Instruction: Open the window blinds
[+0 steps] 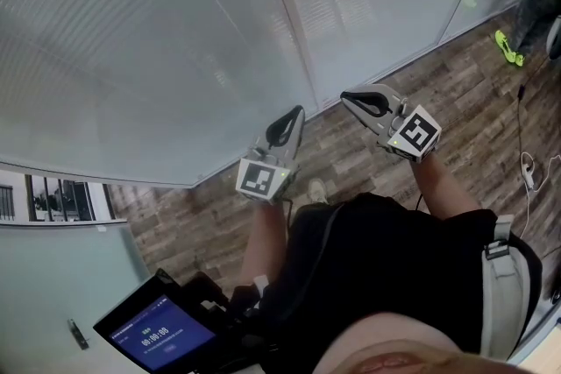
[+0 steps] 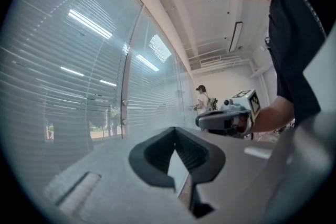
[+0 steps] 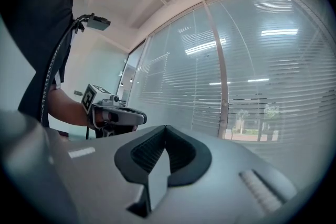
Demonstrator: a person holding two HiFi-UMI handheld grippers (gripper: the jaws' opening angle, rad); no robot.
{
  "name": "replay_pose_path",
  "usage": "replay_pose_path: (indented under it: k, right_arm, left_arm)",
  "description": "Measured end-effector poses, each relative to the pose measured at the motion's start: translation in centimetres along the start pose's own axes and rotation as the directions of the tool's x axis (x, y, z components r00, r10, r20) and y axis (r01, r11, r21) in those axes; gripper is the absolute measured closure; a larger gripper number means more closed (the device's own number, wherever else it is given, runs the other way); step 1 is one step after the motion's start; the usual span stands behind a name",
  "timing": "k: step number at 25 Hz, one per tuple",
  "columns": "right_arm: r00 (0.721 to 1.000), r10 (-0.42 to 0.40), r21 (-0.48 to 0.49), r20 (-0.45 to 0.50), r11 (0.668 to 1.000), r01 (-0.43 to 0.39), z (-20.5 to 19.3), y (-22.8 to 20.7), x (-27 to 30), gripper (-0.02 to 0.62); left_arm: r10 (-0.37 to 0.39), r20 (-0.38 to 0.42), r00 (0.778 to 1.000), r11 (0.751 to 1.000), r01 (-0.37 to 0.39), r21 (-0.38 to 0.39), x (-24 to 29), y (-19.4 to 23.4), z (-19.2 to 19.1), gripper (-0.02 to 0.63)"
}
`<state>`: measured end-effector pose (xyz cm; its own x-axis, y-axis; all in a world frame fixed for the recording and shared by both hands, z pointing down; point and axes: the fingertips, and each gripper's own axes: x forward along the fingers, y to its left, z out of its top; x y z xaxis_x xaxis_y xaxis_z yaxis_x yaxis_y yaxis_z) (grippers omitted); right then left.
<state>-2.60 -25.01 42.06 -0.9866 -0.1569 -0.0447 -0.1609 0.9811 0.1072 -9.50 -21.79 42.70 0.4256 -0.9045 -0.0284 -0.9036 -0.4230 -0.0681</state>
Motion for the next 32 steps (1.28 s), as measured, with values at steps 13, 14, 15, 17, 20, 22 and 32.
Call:
replay_pose_path:
  k: [13,14,15,17,20,22,32]
  right_arm:
    - [0.994,-0.112,-0.044,-0.003,0.993,0.111,2.1,-2.8,6.4,0.589]
    - [0.993,-0.119,-0.040,-0.013,0.992,0.119,1.9,-2.9,7.1,0.589]
    - [0.992,-0.127,-0.038,-0.023,0.991,0.126,1.6,-3.1,8.2,0.589]
    - [0.989,-0.145,-0.039,-0.039,0.989,0.143,1.0,-3.7,11.0,0.589]
    - [0.983,-0.176,-0.028,-0.056,0.984,0.174,0.5,-4.7,13.1,0.590]
    - [0.980,-0.191,-0.027,-0.055,0.981,0.190,0.6,-5.2,12.6,0.589]
    - [0.963,-0.268,-0.083,-0.023,0.960,0.266,2.1,-6.7,11.3,0.589]
  left_arm:
    - [-0.094,0.008,0.996,0.996,0.094,0.004,1.2,7.2,1.6,0.603]
    - [-0.100,0.015,0.995,0.995,0.100,0.008,1.2,8.1,1.4,0.603]
    - [-0.107,0.025,0.994,0.994,0.106,0.013,1.2,9.4,0.9,0.603]
    - [-0.121,0.031,0.992,0.993,0.121,0.003,1.0,12.4,-0.1,0.603]
    - [-0.144,0.008,0.990,0.989,0.144,-0.035,1.2,14.4,-0.2,0.603]
    - [-0.157,0.005,0.988,0.987,0.157,-0.030,1.7,14.1,-0.1,0.603]
    - [-0.180,0.025,0.983,0.984,0.180,0.003,1.8,13.9,0.5,0.603]
